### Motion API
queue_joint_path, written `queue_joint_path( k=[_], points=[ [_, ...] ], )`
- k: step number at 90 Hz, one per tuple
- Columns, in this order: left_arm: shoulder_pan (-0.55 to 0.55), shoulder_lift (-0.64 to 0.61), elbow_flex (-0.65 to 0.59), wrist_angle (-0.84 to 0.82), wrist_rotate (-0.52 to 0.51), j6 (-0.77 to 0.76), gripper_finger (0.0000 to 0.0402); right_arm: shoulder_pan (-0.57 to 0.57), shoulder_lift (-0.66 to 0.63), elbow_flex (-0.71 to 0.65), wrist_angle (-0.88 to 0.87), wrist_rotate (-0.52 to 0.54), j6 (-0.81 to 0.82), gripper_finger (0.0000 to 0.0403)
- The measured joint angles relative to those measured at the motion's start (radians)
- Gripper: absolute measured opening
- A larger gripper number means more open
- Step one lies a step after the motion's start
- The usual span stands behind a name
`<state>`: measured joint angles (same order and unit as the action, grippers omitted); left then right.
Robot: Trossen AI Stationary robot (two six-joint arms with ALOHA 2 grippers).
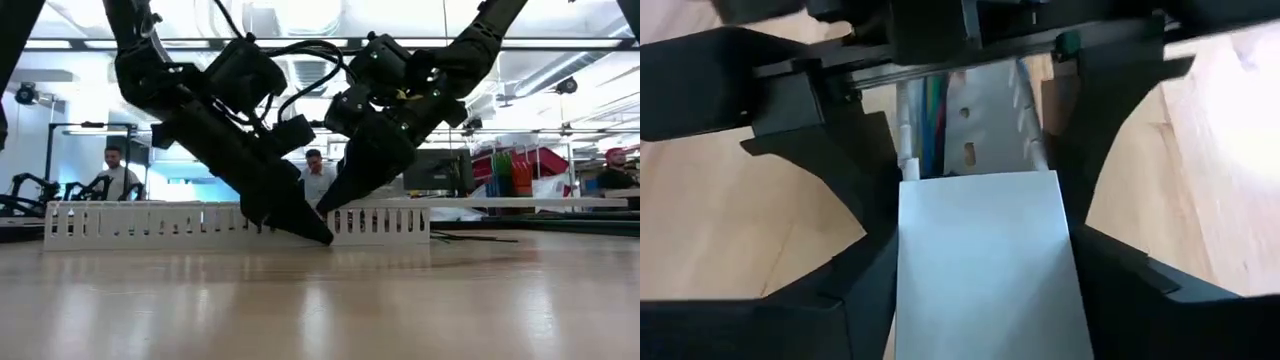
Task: Ziptie cables
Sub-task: Close the white cable duct
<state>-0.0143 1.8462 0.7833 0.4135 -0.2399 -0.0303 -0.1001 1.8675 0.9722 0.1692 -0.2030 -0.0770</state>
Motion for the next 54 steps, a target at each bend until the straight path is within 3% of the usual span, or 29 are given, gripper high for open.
queue_joint_path(
  k=[31,45,54],
  points=[
    [0.000,-0.187,-0.038,-0.292,0.006,-0.026,0.0323,-0.004,0.001,0.001,-0.008,-0.003,-0.004,0.0228],
    [-0.002,-0.281,-0.162,-0.294,0.028,-0.080,0.0323,-0.004,0.001,0.001,-0.015,-0.007,-0.010,0.0226],
    [-0.003,-0.346,-0.286,-0.181,0.034,-0.085,0.0317,-0.004,0.001,0.001,-0.023,-0.008,-0.020,0.0236]
  ],
)
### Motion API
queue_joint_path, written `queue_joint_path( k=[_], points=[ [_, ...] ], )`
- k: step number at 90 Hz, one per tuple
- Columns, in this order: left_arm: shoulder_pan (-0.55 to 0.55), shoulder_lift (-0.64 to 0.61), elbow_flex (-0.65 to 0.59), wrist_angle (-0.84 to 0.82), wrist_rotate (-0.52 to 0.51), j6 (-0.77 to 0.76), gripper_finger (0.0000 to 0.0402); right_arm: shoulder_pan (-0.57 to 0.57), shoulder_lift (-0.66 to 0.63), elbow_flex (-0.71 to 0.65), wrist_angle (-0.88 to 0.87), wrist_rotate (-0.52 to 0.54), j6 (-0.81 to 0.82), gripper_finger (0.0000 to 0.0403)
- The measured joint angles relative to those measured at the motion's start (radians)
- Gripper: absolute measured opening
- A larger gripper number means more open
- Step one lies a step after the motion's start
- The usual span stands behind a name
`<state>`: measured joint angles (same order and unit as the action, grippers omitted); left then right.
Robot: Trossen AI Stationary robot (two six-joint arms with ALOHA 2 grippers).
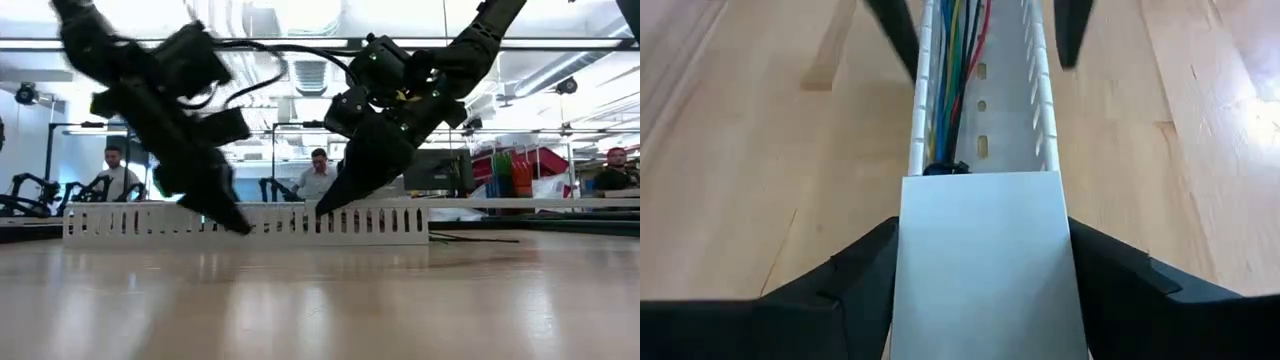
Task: Ziptie cables
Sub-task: Close the white cable duct
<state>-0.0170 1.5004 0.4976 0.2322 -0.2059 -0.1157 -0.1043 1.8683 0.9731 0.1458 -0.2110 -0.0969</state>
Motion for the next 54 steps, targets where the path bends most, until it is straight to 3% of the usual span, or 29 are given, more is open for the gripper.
queue_joint_path(
  k=[18,42,54],
  points=[
    [0.000,0.012,-0.181,0.349,0.004,0.018,0.0312,0.000,-0.001,-0.001,-0.005,0.000,0.000,0.0232],
    [-0.001,0.146,-0.182,0.451,0.016,0.025,0.0305,-0.001,-0.003,-0.002,-0.017,-0.001,-0.008,0.0235],
    [-0.002,0.179,-0.164,0.463,0.058,0.014,0.0267,-0.006,-0.004,-0.002,-0.021,-0.004,-0.019,0.0238]
  ],
)
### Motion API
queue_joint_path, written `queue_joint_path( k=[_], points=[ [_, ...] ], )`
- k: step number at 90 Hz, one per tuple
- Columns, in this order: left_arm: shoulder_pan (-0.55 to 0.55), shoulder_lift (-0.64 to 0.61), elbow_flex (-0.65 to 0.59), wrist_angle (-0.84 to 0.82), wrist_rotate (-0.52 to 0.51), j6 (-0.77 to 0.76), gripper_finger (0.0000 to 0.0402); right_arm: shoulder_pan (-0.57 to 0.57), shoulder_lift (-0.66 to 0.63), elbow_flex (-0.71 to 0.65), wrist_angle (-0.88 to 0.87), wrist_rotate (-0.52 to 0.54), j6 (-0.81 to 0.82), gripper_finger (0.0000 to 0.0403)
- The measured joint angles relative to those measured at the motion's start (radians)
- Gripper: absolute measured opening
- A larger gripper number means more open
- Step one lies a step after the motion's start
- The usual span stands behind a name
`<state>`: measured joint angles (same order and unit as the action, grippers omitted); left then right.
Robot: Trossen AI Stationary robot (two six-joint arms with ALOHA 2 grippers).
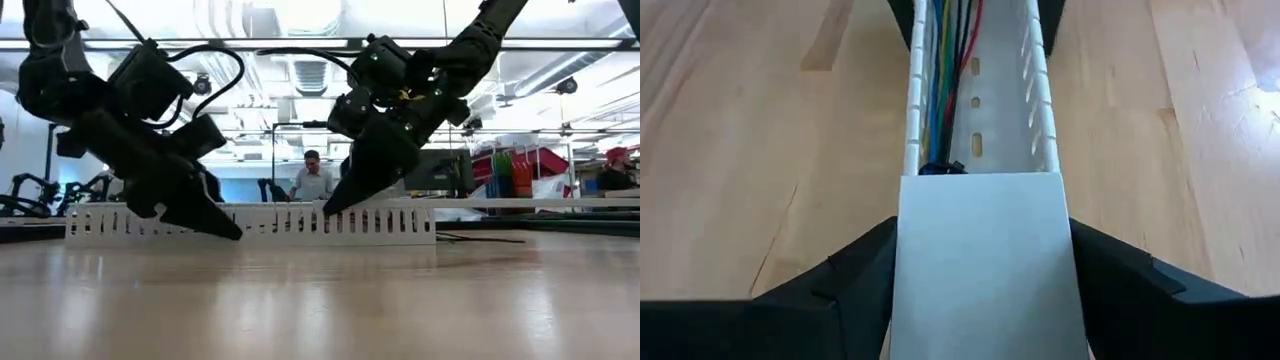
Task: Ziptie cables
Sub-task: Close the white cable duct
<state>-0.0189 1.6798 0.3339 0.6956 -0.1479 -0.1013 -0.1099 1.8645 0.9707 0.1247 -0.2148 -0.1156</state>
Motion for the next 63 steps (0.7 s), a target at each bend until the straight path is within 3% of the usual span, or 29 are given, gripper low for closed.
queue_joint_path(
  k=[18,29,42,63],
  points=[
    [-0.002,0.008,0.005,0.002,0.005,-0.008,0.0192,-0.002,-0.001,-0.003,0.012,-0.002,0.041,0.0225],
    [-0.002,0.008,0.005,0.001,0.005,-0.016,0.0193,-0.001,-0.001,-0.003,0.011,-0.017,0.036,0.0234],
    [-0.002,0.012,0.007,0.000,0.009,-0.035,0.0225,-0.001,0.003,-0.002,0.010,-0.036,0.018,0.0246],
    [-0.002,0.013,0.007,0.001,0.010,-0.046,0.0231,0.003,0.003,-0.002,0.012,0.027,0.074,0.0223]
  ],
)
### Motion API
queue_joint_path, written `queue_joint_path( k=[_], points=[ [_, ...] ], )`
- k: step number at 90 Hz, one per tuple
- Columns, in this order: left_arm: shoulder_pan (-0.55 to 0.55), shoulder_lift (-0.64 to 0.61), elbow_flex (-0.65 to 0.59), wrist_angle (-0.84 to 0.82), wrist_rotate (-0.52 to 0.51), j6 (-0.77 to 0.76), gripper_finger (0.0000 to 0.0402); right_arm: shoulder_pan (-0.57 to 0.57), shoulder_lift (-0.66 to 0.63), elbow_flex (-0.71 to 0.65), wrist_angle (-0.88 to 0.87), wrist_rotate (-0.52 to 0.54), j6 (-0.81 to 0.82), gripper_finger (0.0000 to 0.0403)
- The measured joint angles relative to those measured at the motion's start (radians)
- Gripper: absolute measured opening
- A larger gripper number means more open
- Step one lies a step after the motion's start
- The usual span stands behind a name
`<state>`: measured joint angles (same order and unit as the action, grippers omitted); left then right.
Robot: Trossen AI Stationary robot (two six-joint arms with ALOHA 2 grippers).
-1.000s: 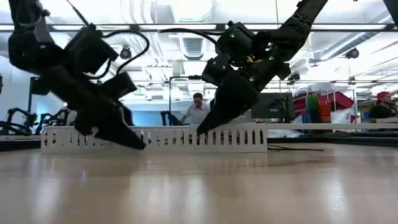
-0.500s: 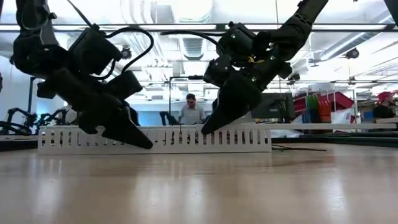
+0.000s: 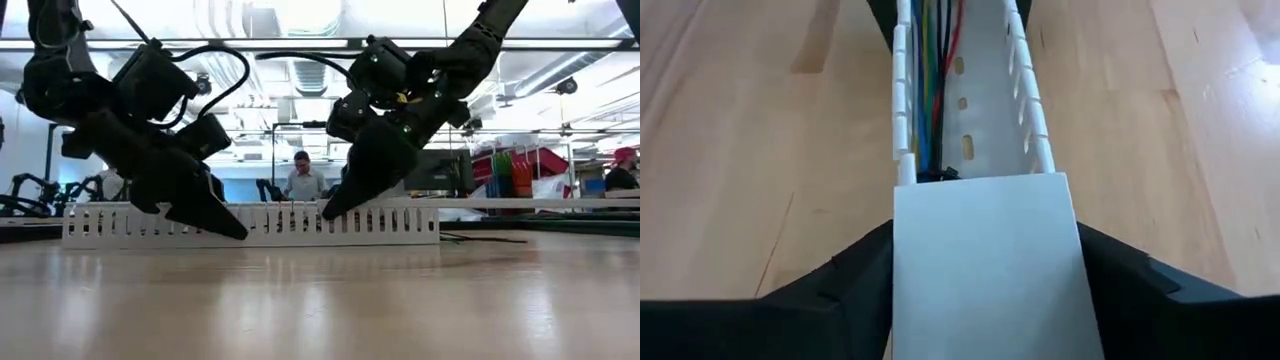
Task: Ziptie cables
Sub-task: Close the white cable duct
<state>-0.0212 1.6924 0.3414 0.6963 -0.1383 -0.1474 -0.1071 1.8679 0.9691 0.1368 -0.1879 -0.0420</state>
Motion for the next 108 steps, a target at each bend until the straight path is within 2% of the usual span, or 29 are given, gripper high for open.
queue_joint_path(
  k=[10,32,44,57,81,108],
  points=[
    [0.000,0.000,-0.001,0.000,-0.002,0.000,0.0224,0.004,-0.001,0.000,-0.003,-0.015,-0.010,0.0229],
    [0.000,0.000,-0.001,-0.005,-0.009,-0.011,0.0230,0.004,-0.025,0.000,-0.029,-0.027,-0.039,0.0293],
    [0.000,0.000,-0.001,-0.006,-0.013,-0.016,0.0226,0.005,-0.041,0.000,-0.036,-0.021,-0.040,0.0306],
    [0.000,0.000,-0.002,-0.006,-0.017,-0.021,0.0223,0.007,-0.037,0.000,-0.024,0.011,-0.045,0.0289],
    [0.000,0.000,-0.003,-0.007,-0.012,-0.017,0.0229,0.010,-0.037,0.000,-0.014,0.031,-0.055,0.0217],
    [0.000,-0.001,-0.004,0.004,-0.010,-0.003,0.0230,0.010,-0.020,0.000,0.015,0.016,-0.027,0.0222]
  ],
)
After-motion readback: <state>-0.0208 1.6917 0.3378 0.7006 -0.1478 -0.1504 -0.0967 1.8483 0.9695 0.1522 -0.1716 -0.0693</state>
